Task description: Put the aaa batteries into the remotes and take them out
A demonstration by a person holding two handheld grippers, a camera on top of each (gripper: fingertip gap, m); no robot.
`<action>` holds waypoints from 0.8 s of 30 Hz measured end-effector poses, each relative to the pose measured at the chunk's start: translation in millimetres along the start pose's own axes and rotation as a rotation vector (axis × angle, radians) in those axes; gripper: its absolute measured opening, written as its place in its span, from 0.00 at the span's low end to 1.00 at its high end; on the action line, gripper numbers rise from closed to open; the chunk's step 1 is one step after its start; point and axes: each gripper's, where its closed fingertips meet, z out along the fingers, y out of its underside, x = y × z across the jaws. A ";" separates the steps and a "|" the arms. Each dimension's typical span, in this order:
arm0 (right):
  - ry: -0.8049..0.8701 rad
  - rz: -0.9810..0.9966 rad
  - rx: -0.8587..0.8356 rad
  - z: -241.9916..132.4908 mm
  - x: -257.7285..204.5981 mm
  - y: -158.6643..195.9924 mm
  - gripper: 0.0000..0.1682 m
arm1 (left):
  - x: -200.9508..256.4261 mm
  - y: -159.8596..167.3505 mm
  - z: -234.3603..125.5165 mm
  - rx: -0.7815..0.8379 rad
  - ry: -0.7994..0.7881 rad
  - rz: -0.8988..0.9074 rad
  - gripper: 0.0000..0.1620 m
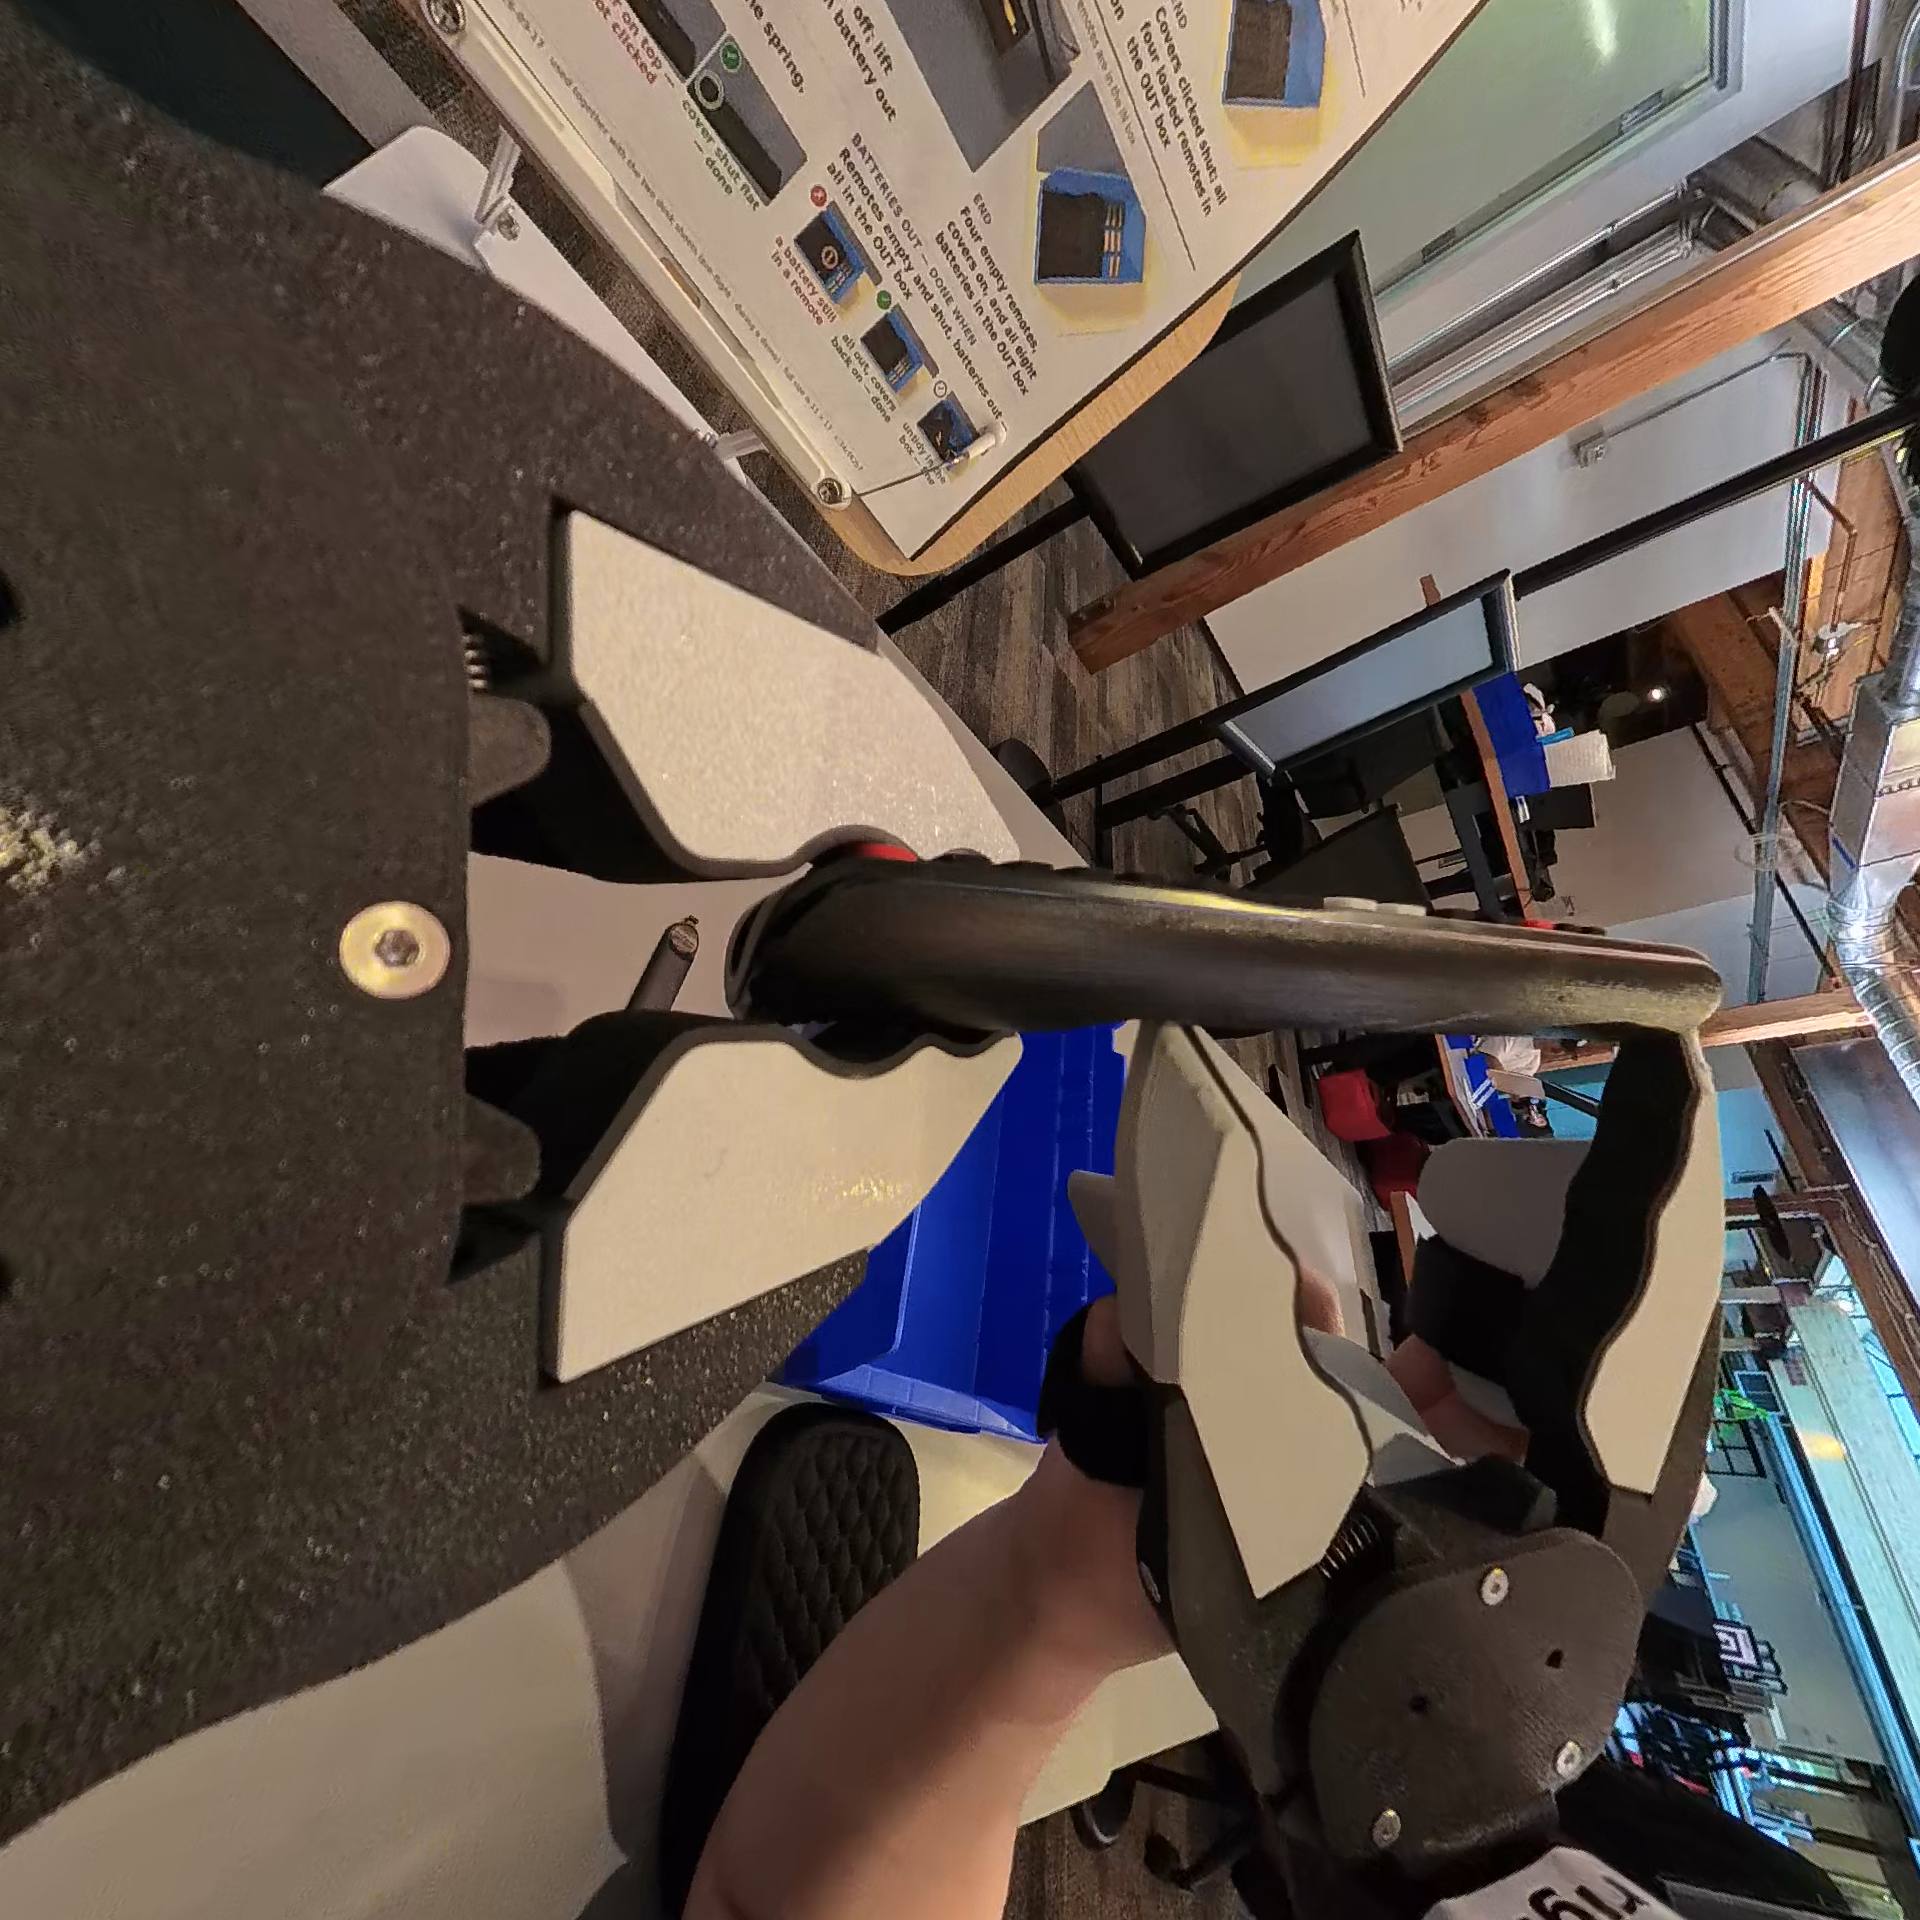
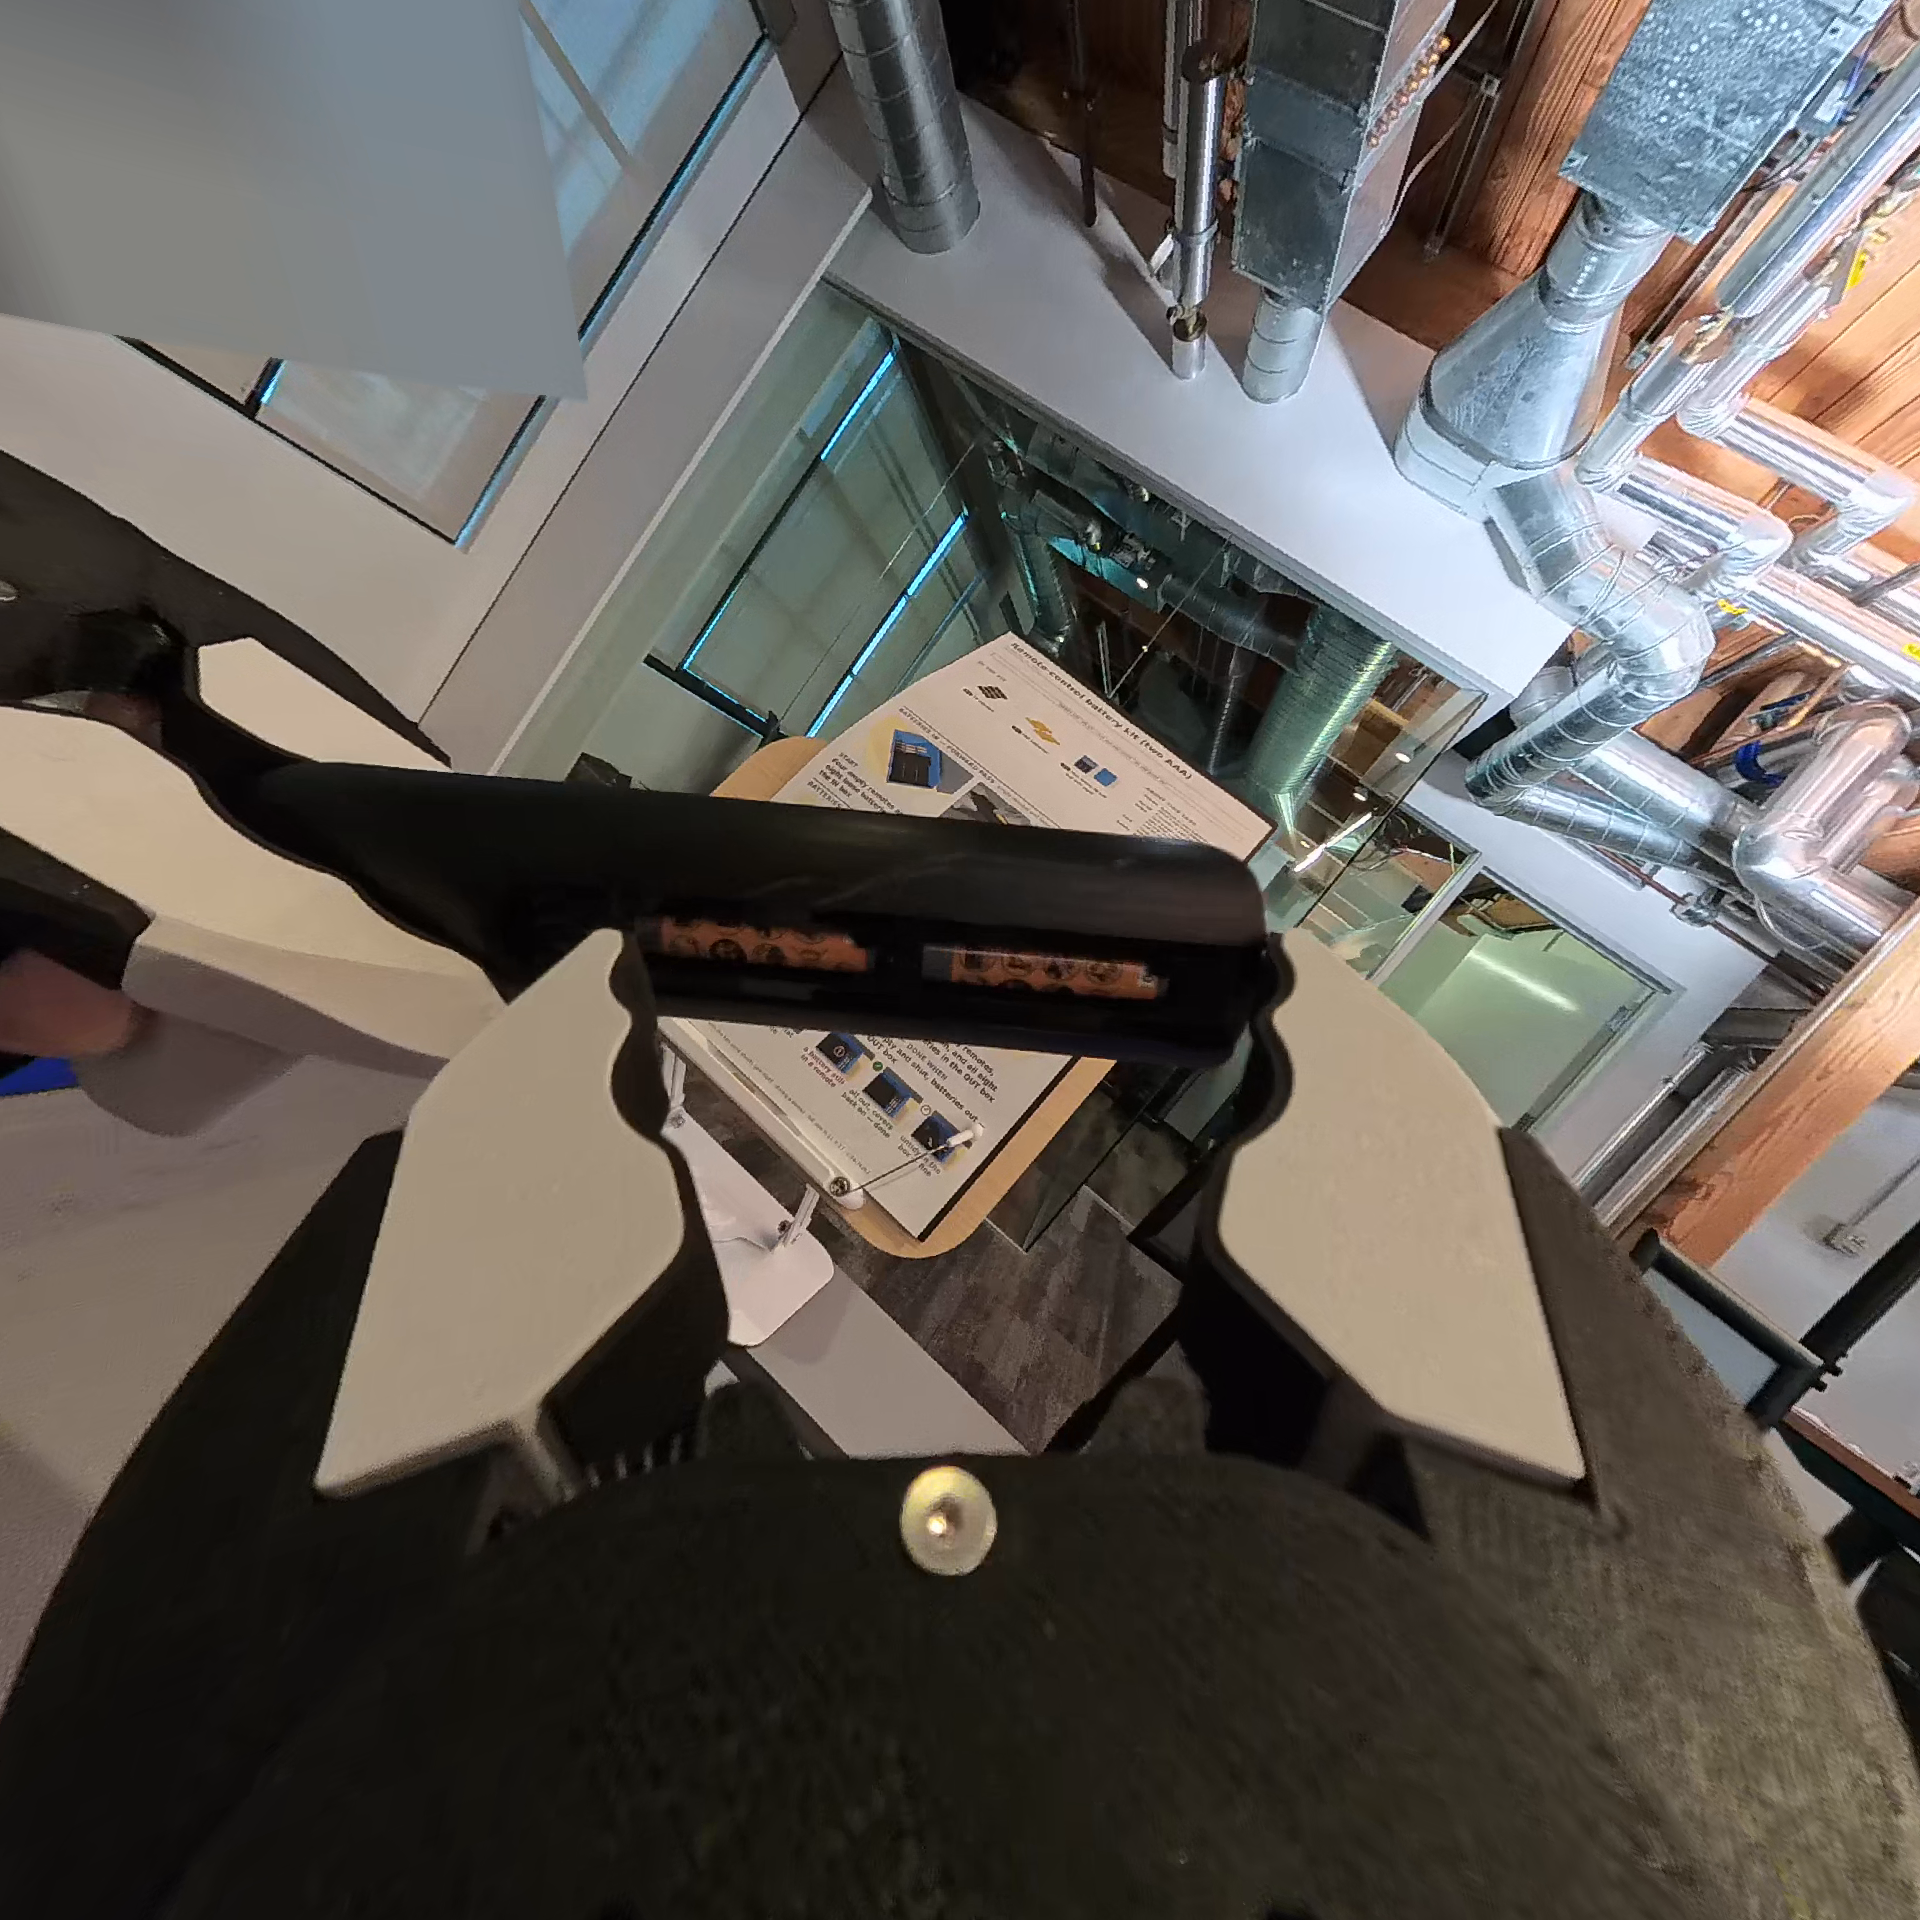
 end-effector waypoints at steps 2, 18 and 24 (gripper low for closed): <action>0.004 0.000 -0.005 0.4 -0.2 0.8 0.66 | -0.4 0.2 -0.2 -0.003 -0.004 0.004 0.15; 0.005 0.017 -0.041 -0.8 -0.6 3.8 0.66 | 0.1 2.0 0.5 -0.016 -0.020 0.025 0.15; -0.013 0.042 -0.068 0.2 -1.1 8.6 0.66 | 0.7 4.7 2.1 -0.023 -0.010 0.002 0.15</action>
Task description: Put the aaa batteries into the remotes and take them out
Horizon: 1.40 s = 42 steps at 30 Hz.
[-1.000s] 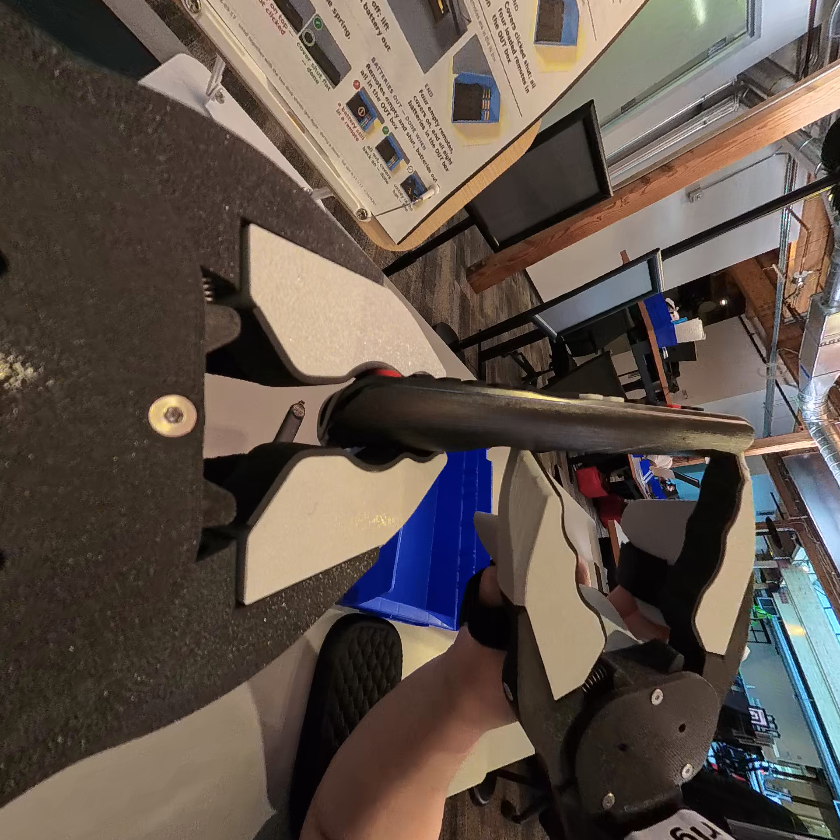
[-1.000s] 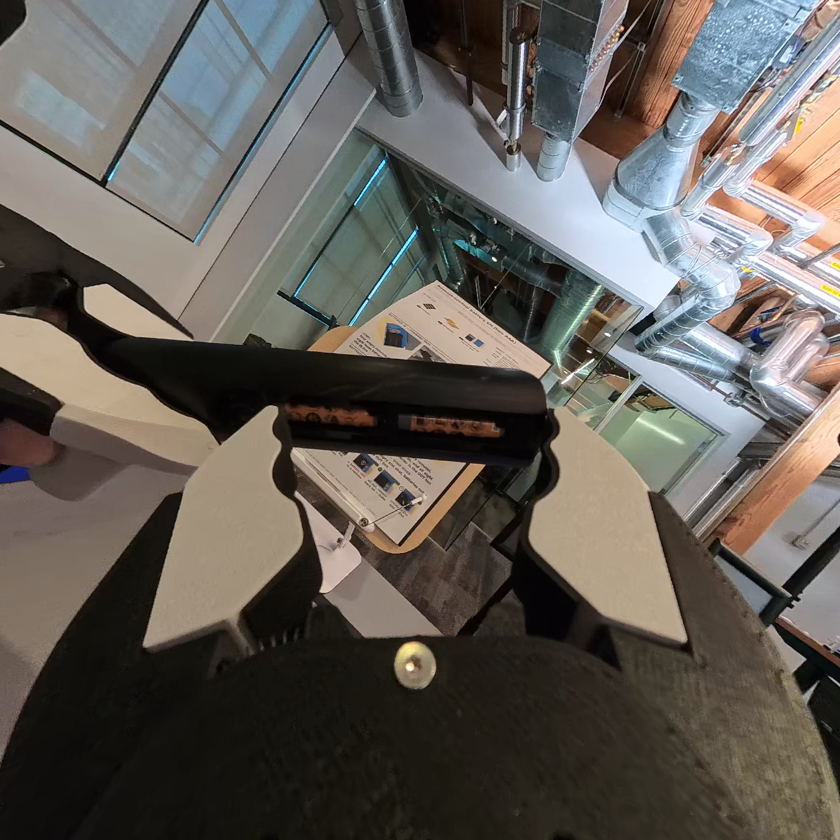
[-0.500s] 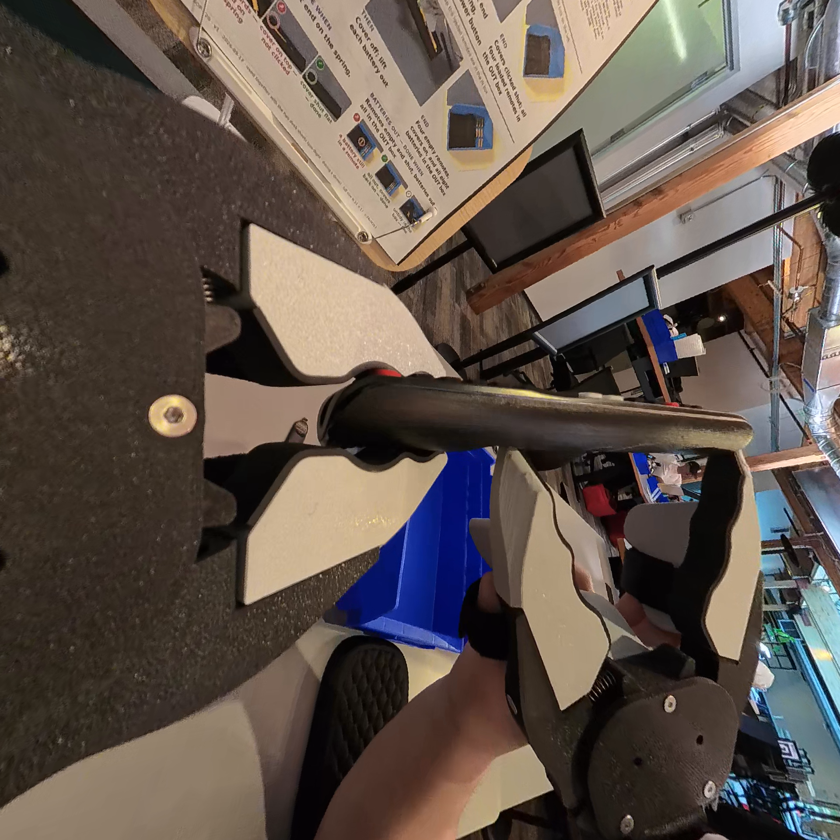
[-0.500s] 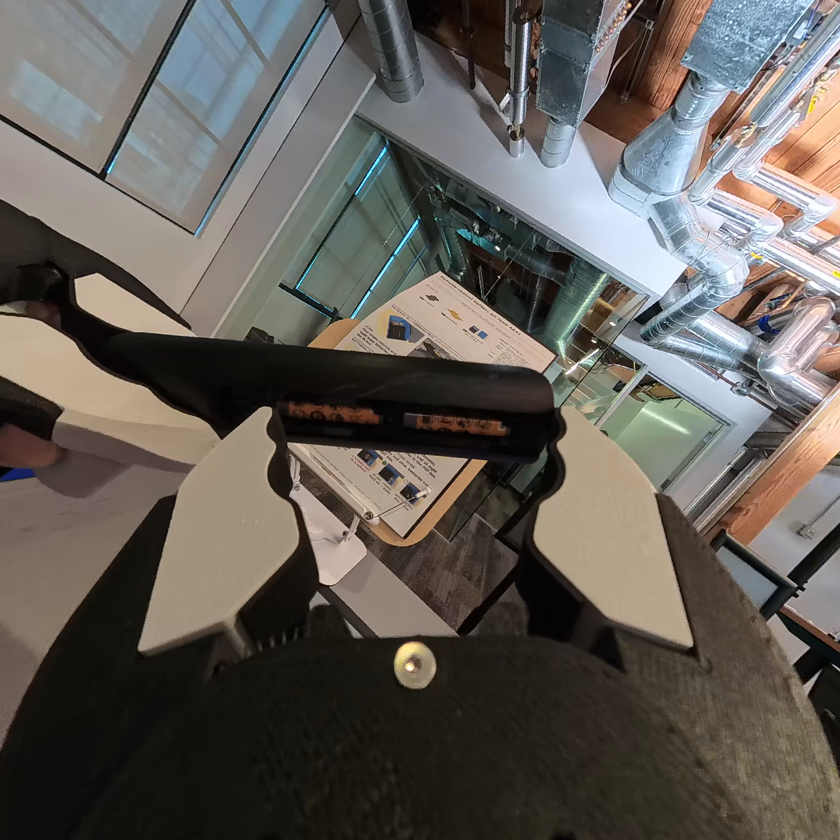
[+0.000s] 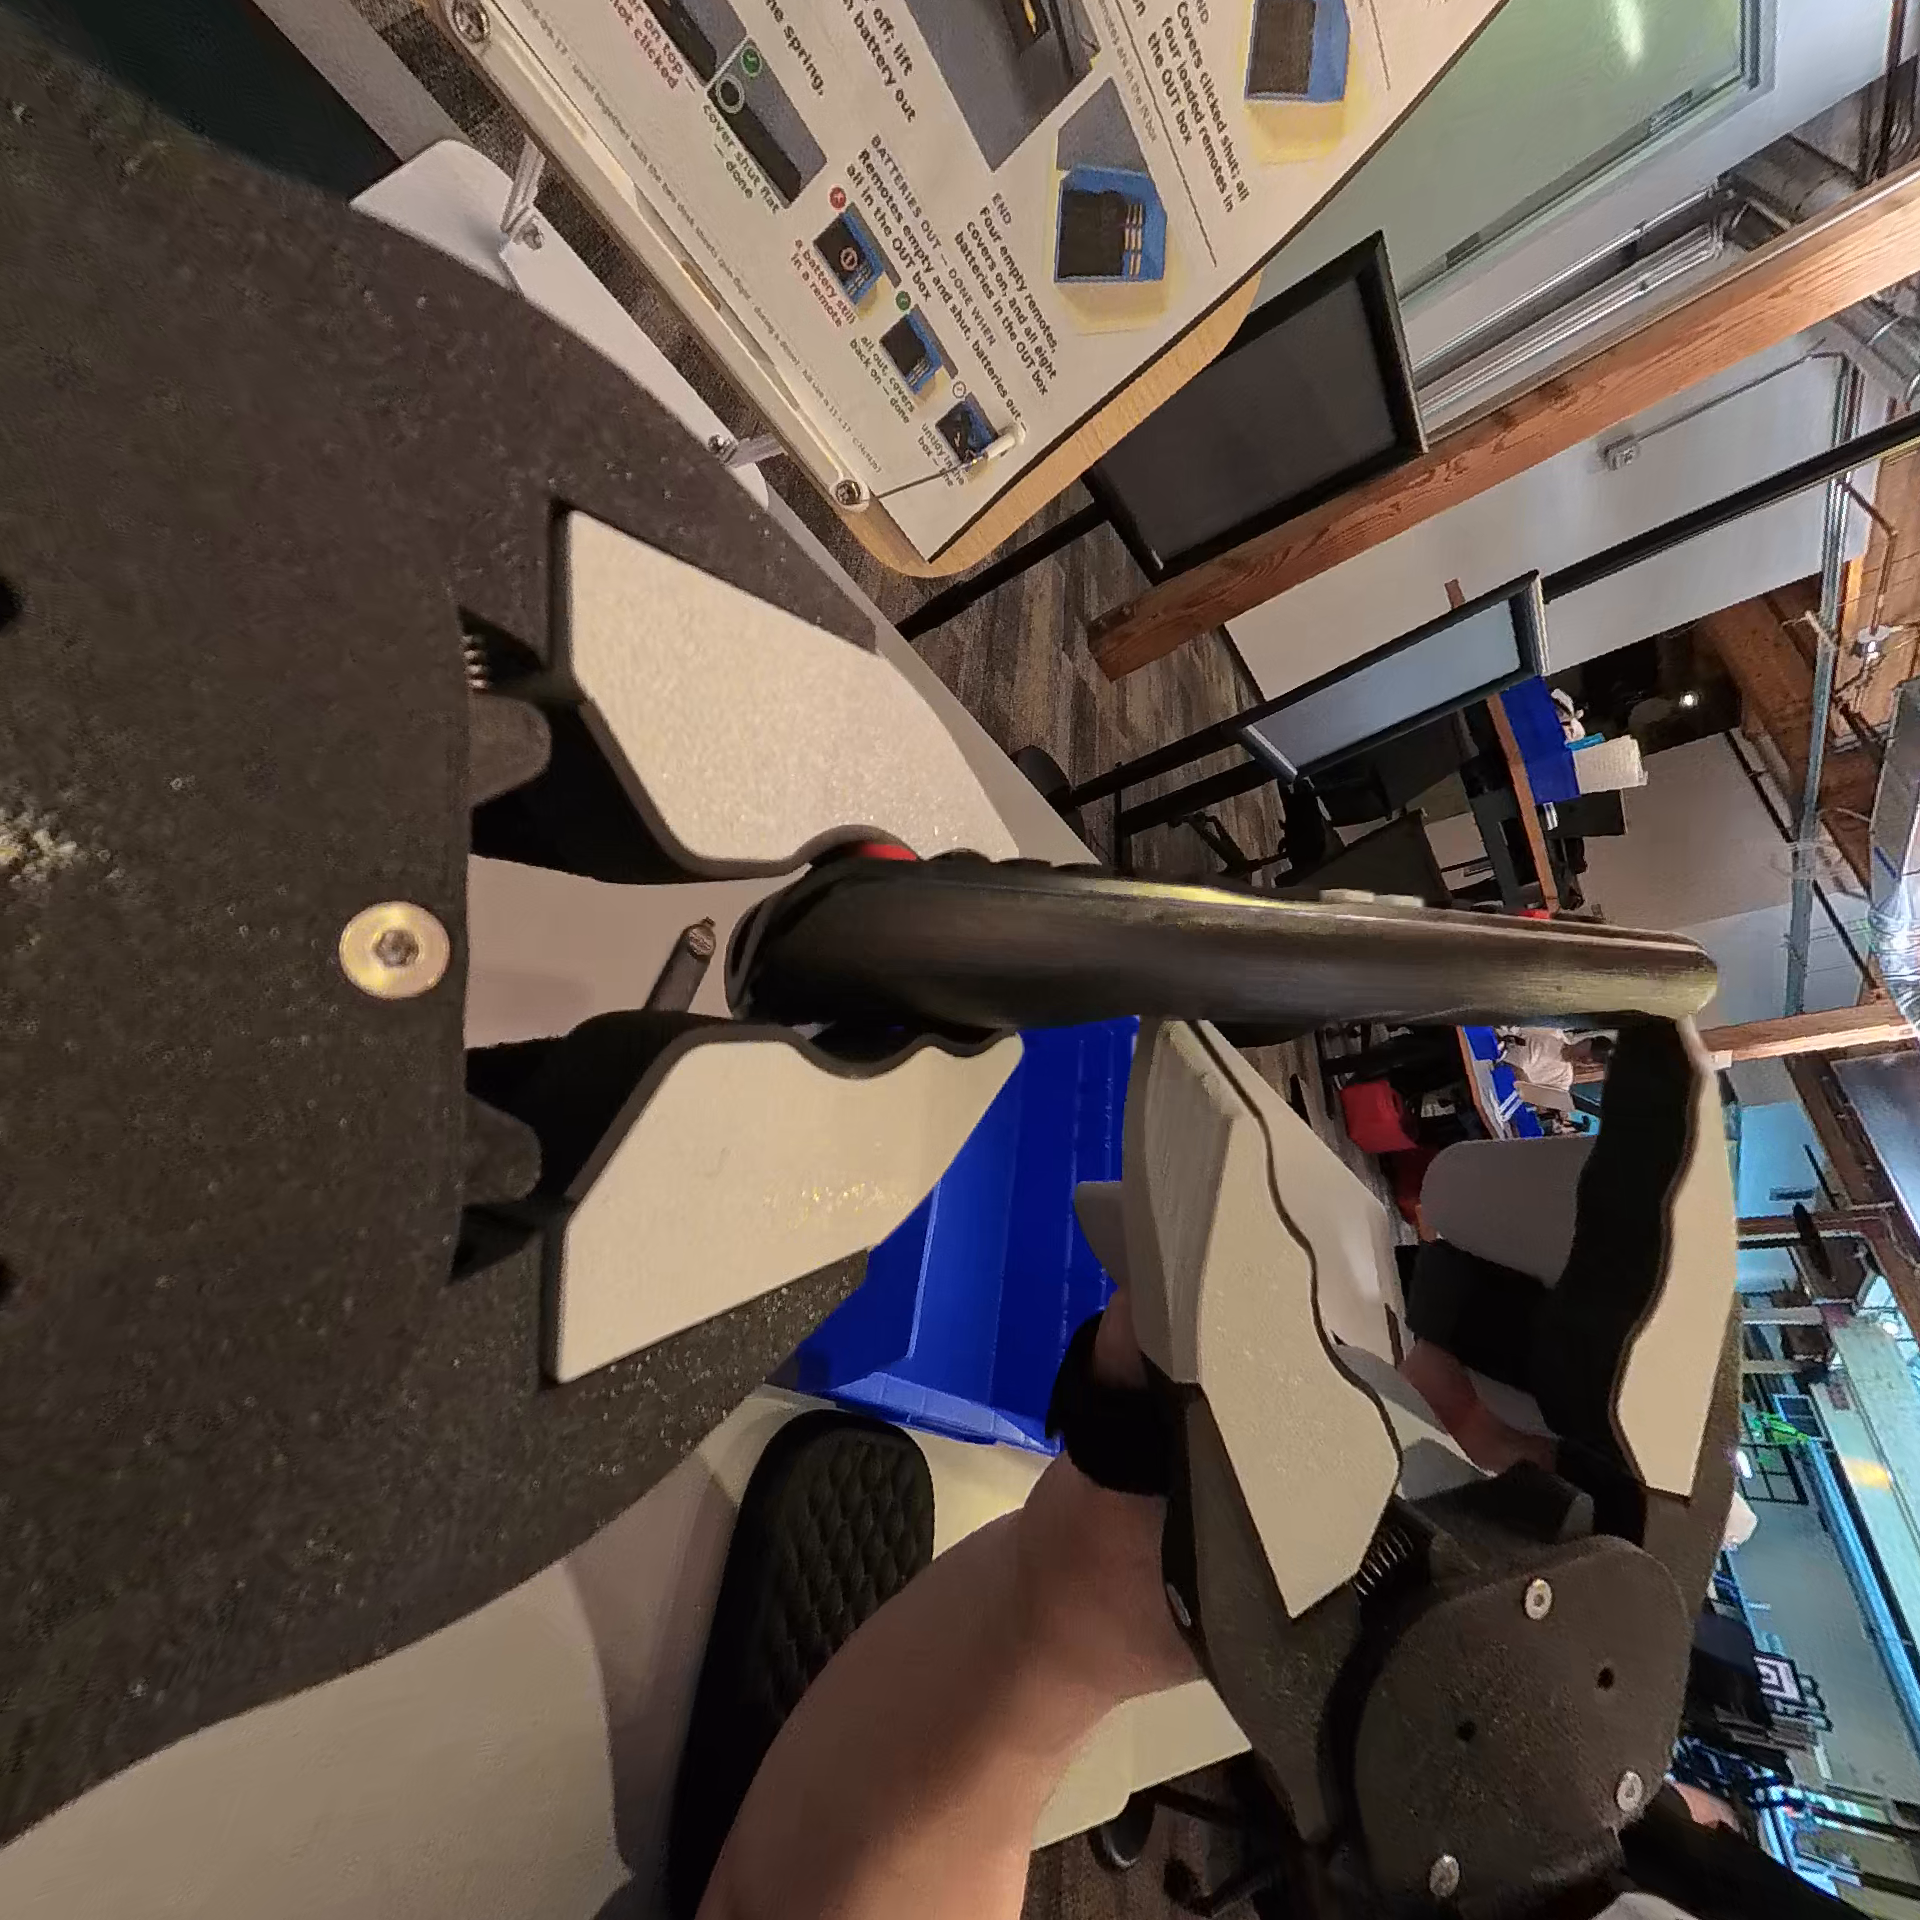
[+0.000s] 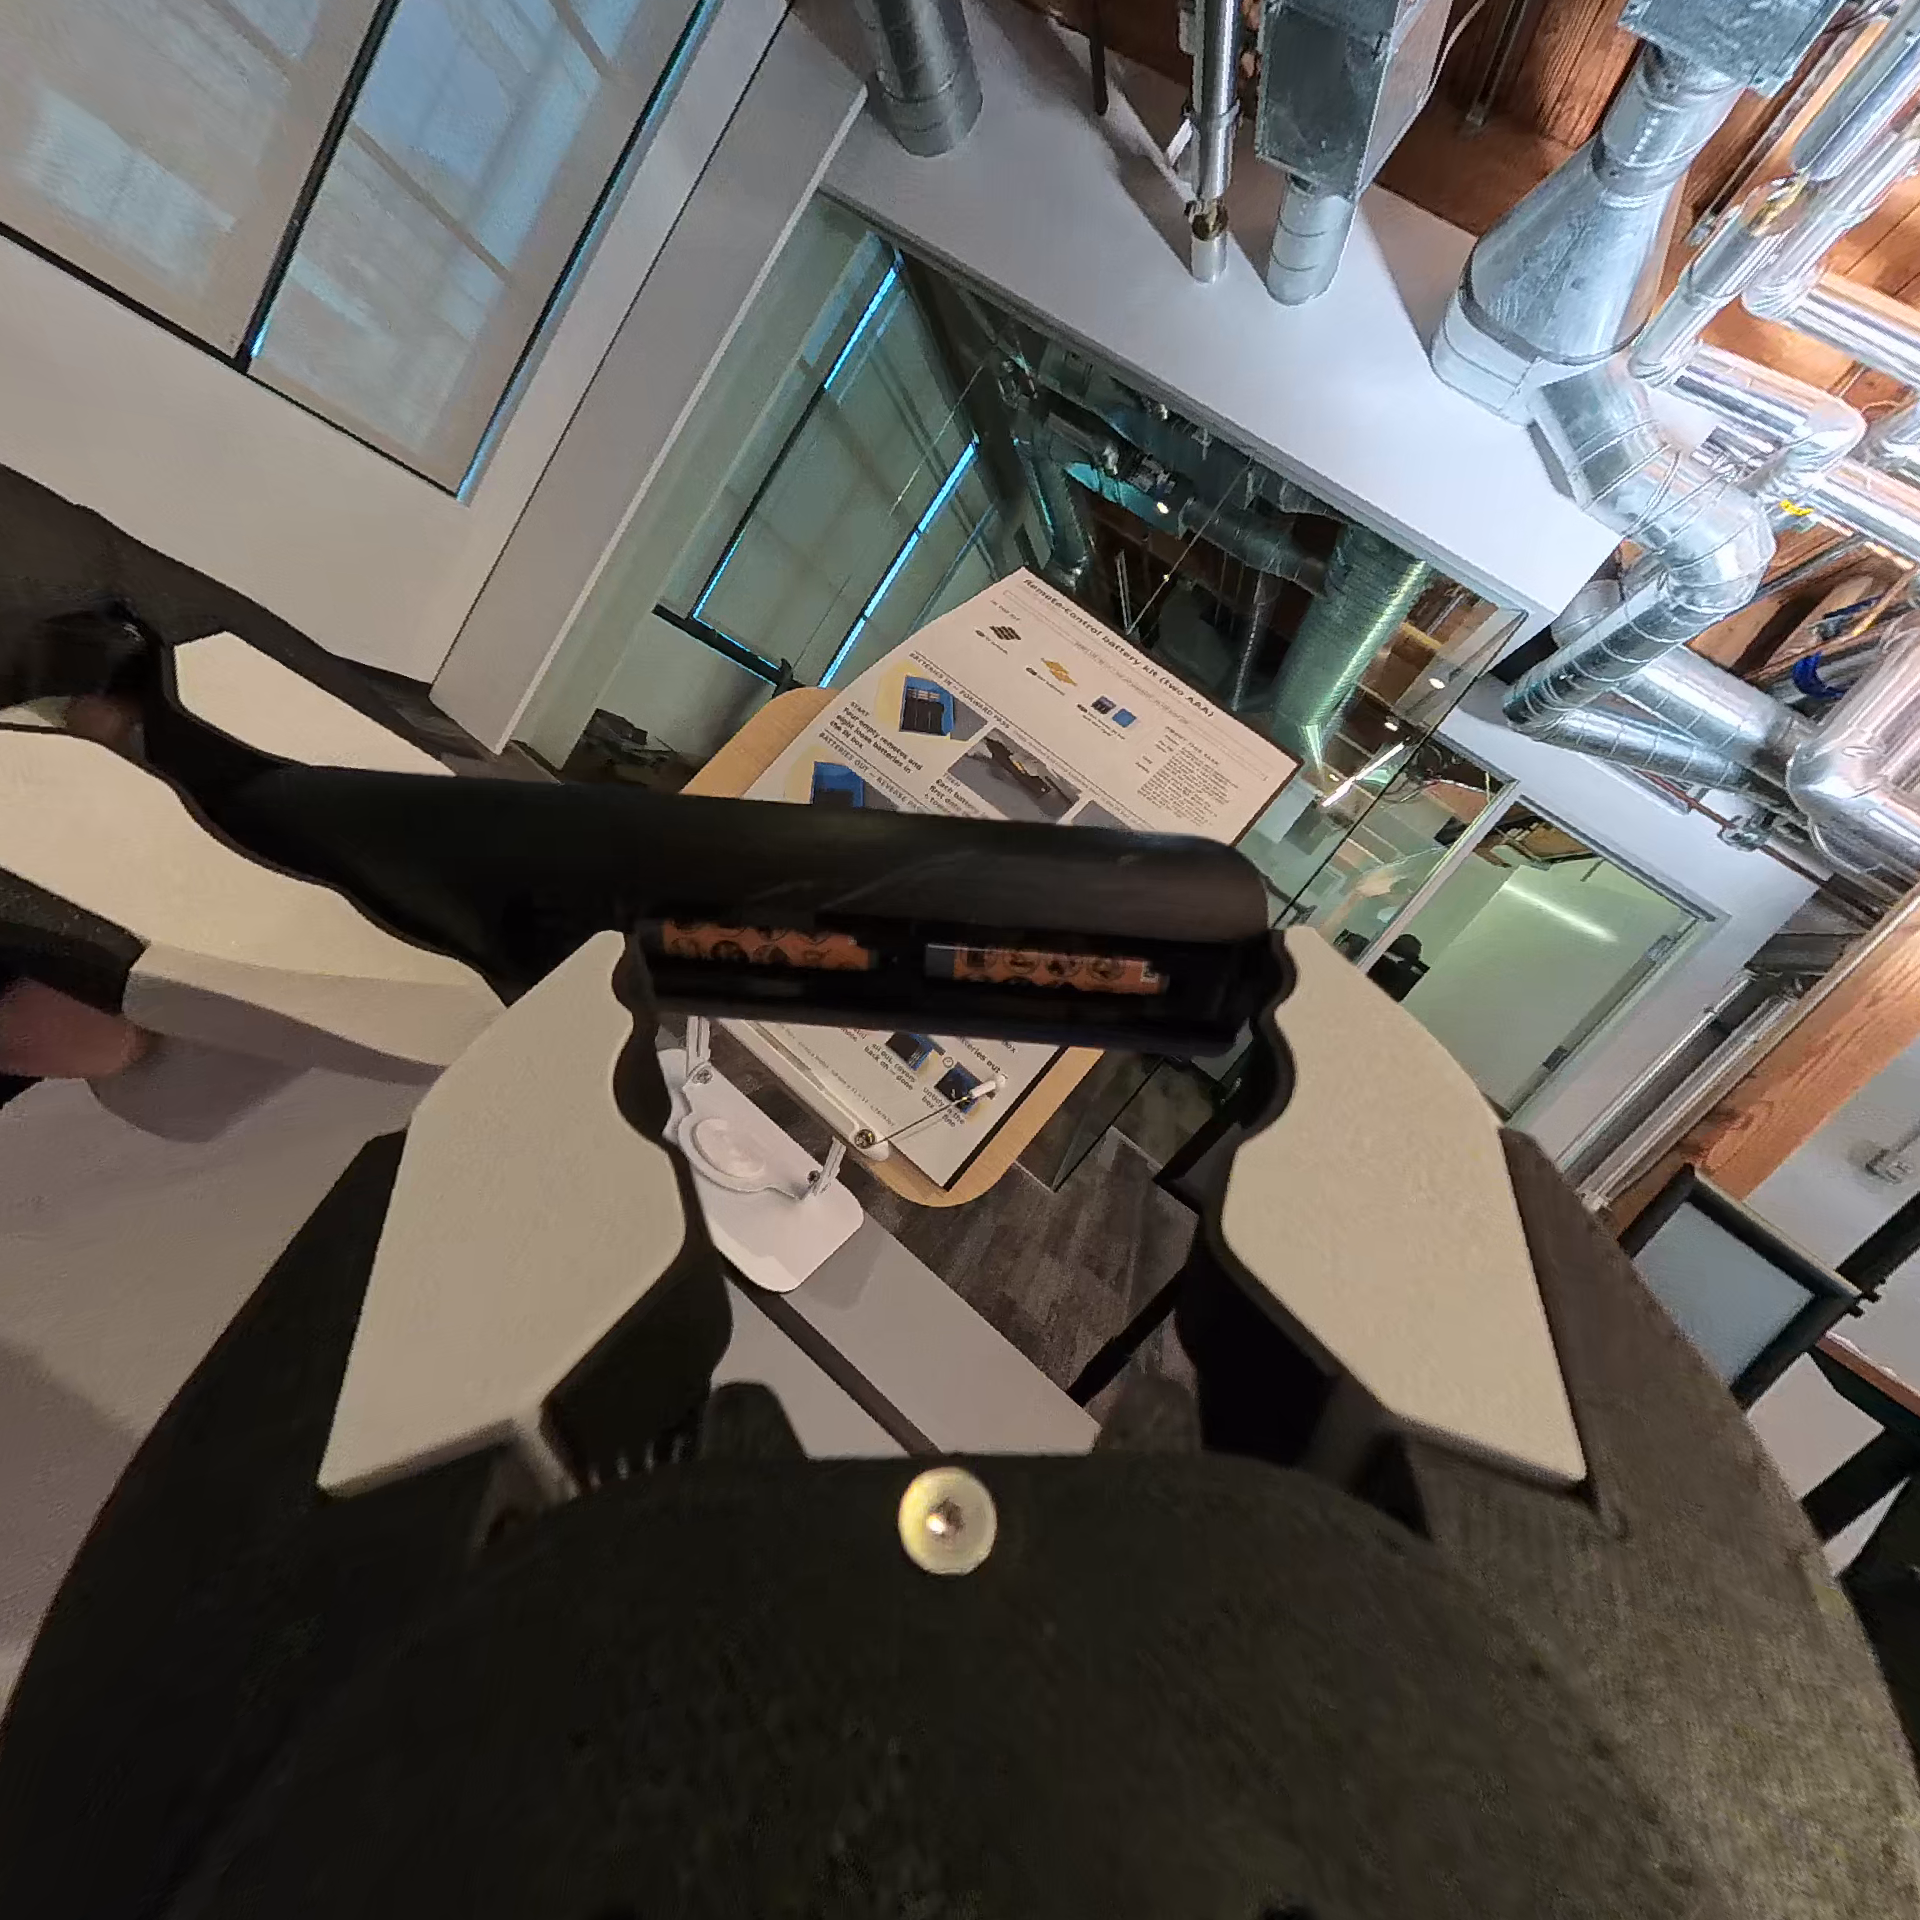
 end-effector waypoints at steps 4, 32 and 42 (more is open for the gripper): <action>0.007 -0.005 -0.002 -0.5 -0.1 -0.1 0.65 | 0.9 1.2 0.9 0.004 0.034 -0.043 0.14; 0.001 -0.008 -0.039 1.3 -0.9 5.5 0.64 | -0.3 7.3 4.0 -0.021 0.035 -0.050 0.14; 0.001 -0.020 -0.050 2.3 -1.0 7.1 0.64 | -0.9 10.0 5.3 -0.031 0.041 -0.060 0.14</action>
